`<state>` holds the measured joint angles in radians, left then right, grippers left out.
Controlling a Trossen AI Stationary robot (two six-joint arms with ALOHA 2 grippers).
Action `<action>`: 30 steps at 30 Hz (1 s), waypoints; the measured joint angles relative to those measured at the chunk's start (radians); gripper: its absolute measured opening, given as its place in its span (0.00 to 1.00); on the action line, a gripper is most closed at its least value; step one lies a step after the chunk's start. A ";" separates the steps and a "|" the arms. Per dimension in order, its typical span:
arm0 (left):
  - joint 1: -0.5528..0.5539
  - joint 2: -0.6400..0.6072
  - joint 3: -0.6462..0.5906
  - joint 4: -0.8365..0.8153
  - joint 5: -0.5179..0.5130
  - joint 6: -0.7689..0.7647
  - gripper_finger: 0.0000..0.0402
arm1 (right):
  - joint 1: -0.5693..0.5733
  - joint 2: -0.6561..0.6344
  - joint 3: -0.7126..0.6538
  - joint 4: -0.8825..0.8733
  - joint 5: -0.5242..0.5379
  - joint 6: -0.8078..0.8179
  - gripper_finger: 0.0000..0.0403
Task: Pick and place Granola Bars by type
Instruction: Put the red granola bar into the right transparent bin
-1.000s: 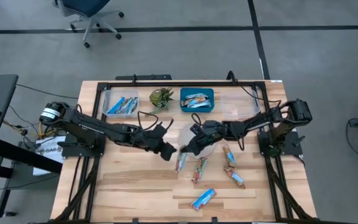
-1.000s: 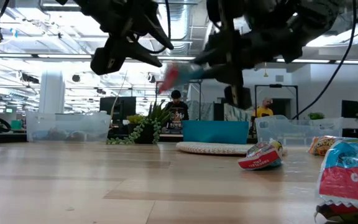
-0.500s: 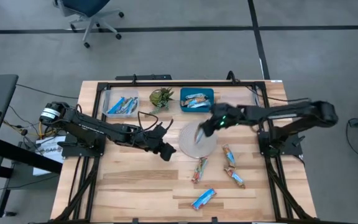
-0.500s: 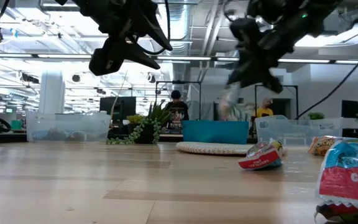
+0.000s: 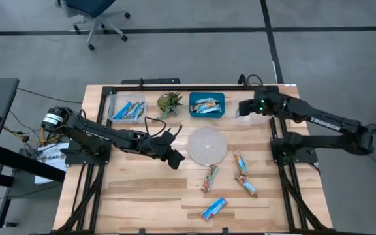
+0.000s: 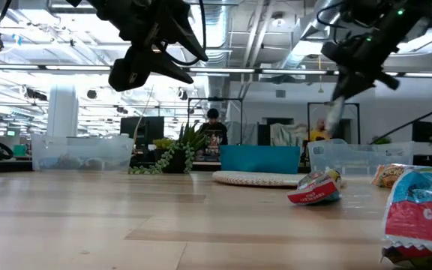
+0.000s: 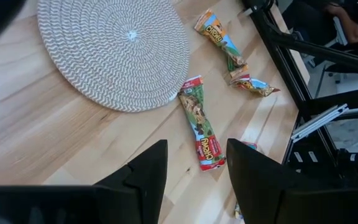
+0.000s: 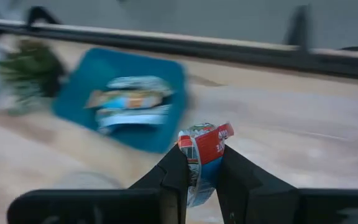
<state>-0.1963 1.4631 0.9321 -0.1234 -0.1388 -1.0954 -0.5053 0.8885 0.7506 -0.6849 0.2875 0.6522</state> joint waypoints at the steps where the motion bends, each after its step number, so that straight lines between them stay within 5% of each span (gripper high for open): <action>1: 0.000 0.000 0.000 0.000 0.000 0.001 0.39 | -0.018 -0.009 0.000 -0.021 0.016 -0.006 0.13; 18: 0.000 0.000 0.000 0.000 0.000 0.012 0.39 | -0.159 -0.032 0.000 -0.102 0.077 -0.094 0.14; 30: 0.000 0.000 0.000 0.000 0.000 0.012 0.39 | -0.172 -0.032 0.000 -0.125 0.053 -0.091 0.29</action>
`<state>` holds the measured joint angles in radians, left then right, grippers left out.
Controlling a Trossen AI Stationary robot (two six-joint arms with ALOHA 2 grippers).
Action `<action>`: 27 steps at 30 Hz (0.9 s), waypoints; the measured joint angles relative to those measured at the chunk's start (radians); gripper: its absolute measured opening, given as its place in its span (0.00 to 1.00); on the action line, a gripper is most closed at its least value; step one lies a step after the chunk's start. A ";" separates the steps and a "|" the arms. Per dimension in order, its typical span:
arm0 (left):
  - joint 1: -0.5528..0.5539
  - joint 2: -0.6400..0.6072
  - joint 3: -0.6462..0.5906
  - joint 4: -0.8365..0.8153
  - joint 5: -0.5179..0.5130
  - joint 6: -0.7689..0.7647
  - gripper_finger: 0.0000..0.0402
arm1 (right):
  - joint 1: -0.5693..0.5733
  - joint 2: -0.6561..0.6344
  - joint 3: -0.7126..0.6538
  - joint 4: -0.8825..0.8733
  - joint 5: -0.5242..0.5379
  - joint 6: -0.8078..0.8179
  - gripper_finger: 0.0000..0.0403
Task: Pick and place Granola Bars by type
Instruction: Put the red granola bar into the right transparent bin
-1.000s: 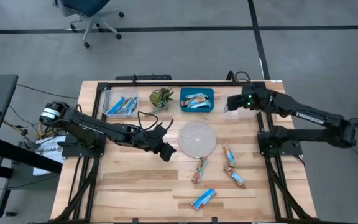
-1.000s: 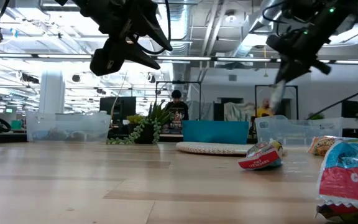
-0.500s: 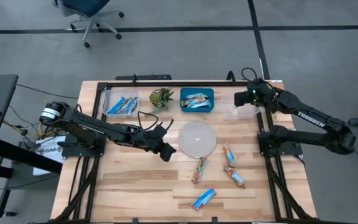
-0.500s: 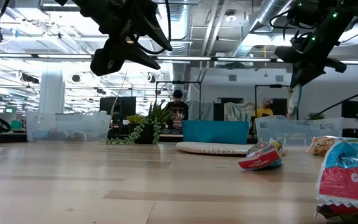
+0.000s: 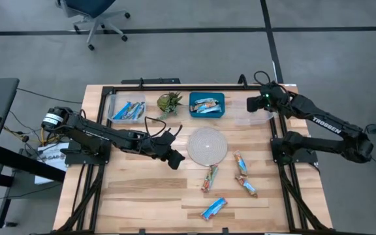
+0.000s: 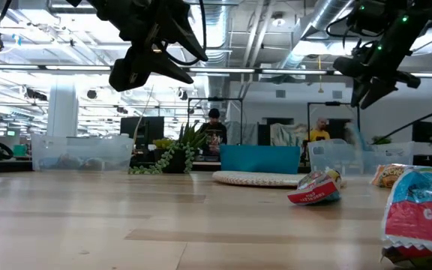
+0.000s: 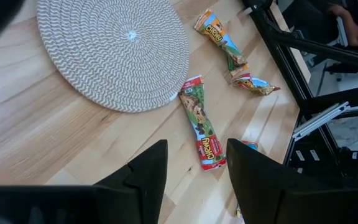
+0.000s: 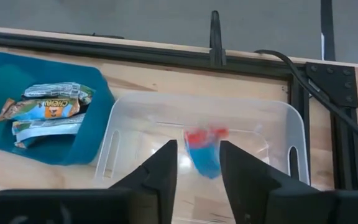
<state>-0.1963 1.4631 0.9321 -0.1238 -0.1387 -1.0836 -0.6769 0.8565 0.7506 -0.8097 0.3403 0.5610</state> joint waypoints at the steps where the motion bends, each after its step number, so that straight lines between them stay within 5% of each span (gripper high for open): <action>1: 0.000 0.000 0.000 0.000 0.000 0.000 0.39 | 0.000 0.000 0.000 0.001 0.000 0.007 0.30; 14: 0.000 0.000 0.000 0.000 0.000 0.025 0.39 | 0.076 0.000 0.000 0.005 -0.148 0.014 0.38; 19: 0.000 0.000 0.000 -0.001 0.000 0.039 0.39 | 0.170 -0.001 0.000 0.004 -0.251 0.054 0.37; 27: 0.000 0.000 0.000 0.000 0.002 0.070 0.39 | 0.400 -0.001 0.000 0.002 -0.266 0.208 0.34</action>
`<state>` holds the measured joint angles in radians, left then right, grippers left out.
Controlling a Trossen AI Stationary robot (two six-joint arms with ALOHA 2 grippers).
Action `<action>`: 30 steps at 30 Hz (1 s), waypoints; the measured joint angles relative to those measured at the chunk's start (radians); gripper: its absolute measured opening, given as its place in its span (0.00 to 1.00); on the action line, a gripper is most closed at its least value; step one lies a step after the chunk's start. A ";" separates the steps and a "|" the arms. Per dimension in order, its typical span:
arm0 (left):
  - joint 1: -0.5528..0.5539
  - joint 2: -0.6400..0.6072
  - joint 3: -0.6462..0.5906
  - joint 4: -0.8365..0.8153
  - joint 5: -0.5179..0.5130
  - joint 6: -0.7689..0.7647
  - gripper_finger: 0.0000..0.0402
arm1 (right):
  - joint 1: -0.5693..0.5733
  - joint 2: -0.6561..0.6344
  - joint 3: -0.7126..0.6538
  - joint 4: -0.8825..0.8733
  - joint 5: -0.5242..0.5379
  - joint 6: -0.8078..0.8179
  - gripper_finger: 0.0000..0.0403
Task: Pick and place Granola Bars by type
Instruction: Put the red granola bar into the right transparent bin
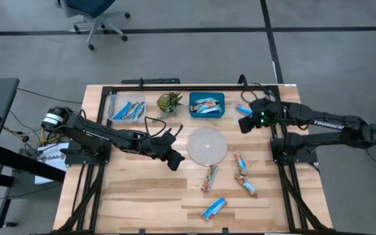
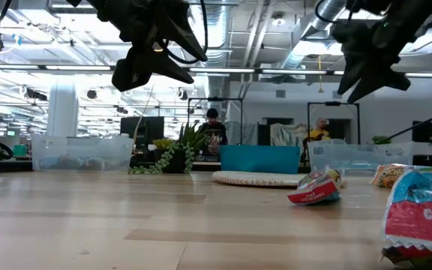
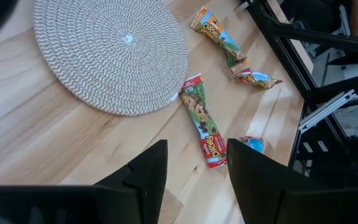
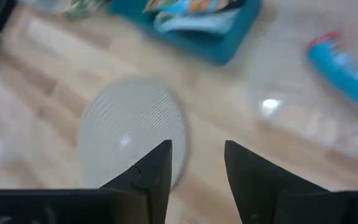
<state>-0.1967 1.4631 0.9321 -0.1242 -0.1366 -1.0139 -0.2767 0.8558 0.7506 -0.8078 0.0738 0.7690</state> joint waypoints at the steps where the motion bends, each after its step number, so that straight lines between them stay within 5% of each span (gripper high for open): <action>1: 0.000 0.000 0.000 0.000 0.003 0.006 0.39 | 0.035 0.000 0.000 0.000 -0.002 0.024 0.34; 20: 0.000 0.000 0.000 0.005 0.025 0.065 0.39 | 0.517 0.119 0.000 -0.021 0.003 0.443 0.33; 30: 0.000 0.000 0.000 0.002 0.025 0.085 0.39 | 0.645 0.287 0.000 -0.077 -0.009 0.578 0.43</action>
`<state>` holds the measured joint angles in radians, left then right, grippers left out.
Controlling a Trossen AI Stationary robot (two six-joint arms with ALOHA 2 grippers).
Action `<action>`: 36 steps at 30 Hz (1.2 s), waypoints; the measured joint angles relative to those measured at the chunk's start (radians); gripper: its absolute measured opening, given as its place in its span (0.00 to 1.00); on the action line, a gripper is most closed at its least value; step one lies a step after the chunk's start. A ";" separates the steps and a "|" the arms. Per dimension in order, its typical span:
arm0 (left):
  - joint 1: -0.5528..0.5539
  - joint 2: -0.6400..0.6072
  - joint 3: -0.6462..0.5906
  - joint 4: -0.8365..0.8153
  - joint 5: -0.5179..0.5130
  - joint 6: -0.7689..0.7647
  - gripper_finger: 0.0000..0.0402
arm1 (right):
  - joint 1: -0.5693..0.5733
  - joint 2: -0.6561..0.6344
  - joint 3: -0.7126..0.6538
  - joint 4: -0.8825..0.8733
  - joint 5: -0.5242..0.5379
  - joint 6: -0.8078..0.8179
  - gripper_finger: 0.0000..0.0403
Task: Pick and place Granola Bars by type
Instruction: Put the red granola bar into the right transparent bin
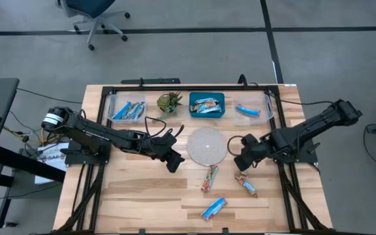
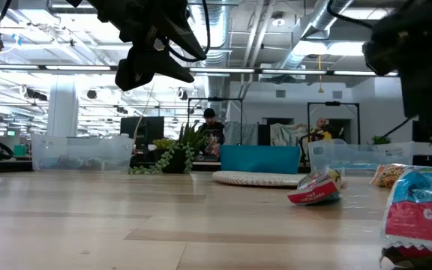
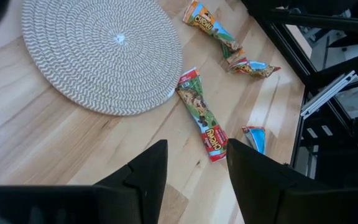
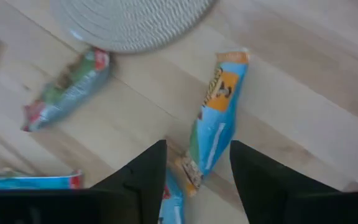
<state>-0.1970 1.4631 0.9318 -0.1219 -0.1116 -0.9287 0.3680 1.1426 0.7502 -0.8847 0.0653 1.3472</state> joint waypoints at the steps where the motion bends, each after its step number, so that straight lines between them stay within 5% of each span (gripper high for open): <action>1: 0.000 0.000 0.000 0.000 0.000 0.002 0.39 | 0.004 0.016 0.000 0.001 -0.001 0.006 0.45; 16: 0.000 0.000 0.000 -0.002 0.025 0.002 0.39 | 0.028 0.114 0.000 0.066 -0.039 -0.011 0.55; 29: 0.000 0.000 0.000 -0.003 0.027 0.008 0.39 | 0.362 0.136 0.000 0.180 -0.075 0.301 0.50; 36: 0.000 0.000 0.000 0.001 0.022 0.029 0.39 | 0.437 0.213 0.000 0.195 -0.118 0.362 0.47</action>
<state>-0.1970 1.4631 0.9318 -0.1210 -0.0892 -0.9001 0.8046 1.3559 0.7506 -0.6896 -0.0526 1.7090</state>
